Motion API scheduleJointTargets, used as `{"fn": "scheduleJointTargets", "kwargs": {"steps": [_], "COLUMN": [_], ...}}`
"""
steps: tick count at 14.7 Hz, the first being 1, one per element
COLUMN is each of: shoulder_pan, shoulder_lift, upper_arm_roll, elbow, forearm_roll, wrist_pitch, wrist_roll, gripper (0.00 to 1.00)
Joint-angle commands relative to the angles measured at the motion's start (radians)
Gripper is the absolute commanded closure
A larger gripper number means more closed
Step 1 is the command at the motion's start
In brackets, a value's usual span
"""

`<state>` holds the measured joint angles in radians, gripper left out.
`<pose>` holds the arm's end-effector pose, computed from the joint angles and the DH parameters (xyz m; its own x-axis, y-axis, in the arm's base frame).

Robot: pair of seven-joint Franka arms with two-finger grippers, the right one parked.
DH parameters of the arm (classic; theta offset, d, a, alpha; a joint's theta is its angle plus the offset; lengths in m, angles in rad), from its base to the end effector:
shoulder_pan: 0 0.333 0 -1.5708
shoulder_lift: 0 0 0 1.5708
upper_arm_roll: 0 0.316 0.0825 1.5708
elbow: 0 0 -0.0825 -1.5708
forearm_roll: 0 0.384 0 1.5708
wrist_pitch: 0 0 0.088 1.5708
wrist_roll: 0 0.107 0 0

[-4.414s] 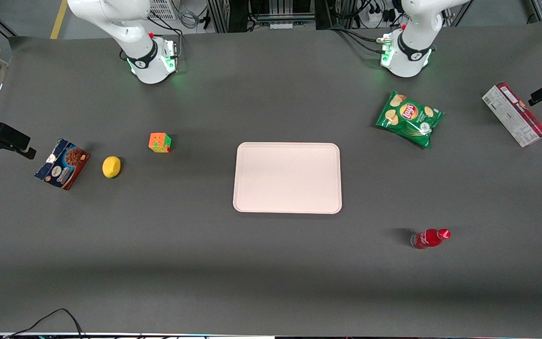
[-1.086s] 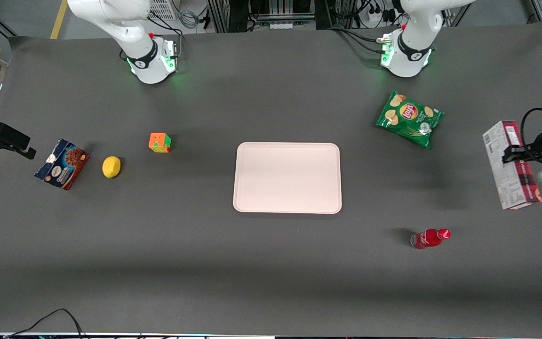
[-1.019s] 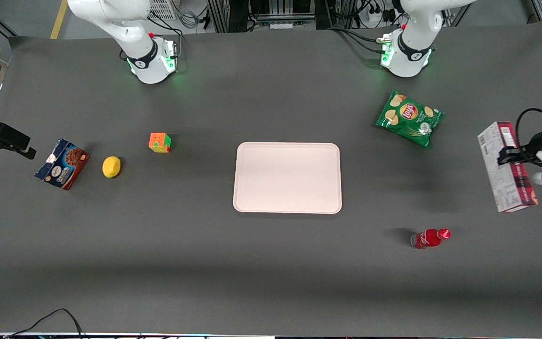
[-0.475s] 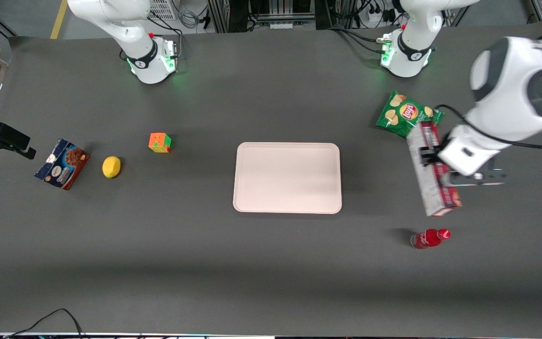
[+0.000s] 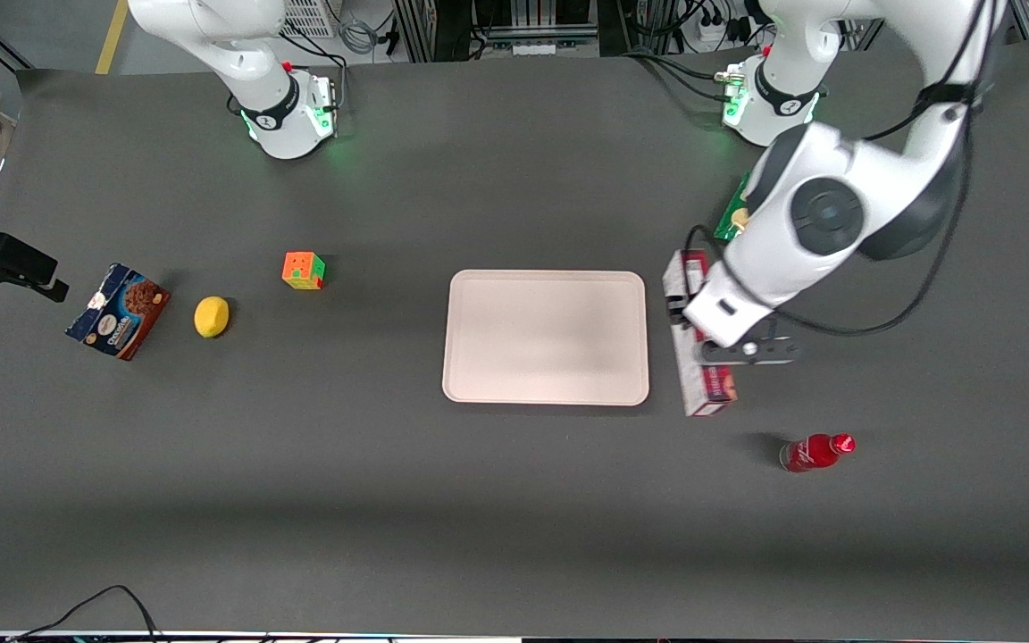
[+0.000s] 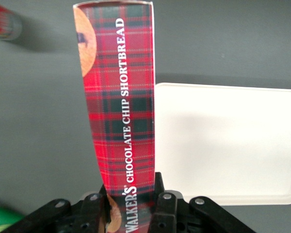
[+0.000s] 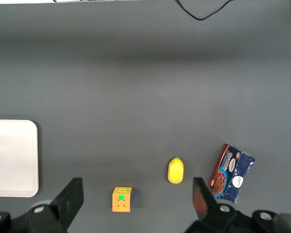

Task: Place red cookie box on tray
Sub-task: 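Carry the held box with the left gripper over the white tray, then lower the box onto the tray edge and open the left gripper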

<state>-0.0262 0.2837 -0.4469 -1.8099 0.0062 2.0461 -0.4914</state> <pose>0.5625 -0.2676 0.3980 0.9970 0.0264 -0.0725 0.0331 -0.9952 0.0922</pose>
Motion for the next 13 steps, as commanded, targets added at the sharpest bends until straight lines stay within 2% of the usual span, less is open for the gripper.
{"fn": "scheduleJointTargets", "kwargs": {"steps": [1, 5, 13], "shoulder_pan": [-0.07, -0.097, -0.098], "shoulder_lift": [0.11, 0.186, 0.192], "upper_arm_roll": [0.005, 0.004, -0.013], "elbow": [0.006, -0.032, -0.089], "forearm_roll": [0.027, 0.046, 0.06], "wrist_pitch": [0.118, 0.195, 0.209], "wrist_roll": [-0.071, -0.118, -0.179], "gripper": [0.85, 0.85, 0.85]}}
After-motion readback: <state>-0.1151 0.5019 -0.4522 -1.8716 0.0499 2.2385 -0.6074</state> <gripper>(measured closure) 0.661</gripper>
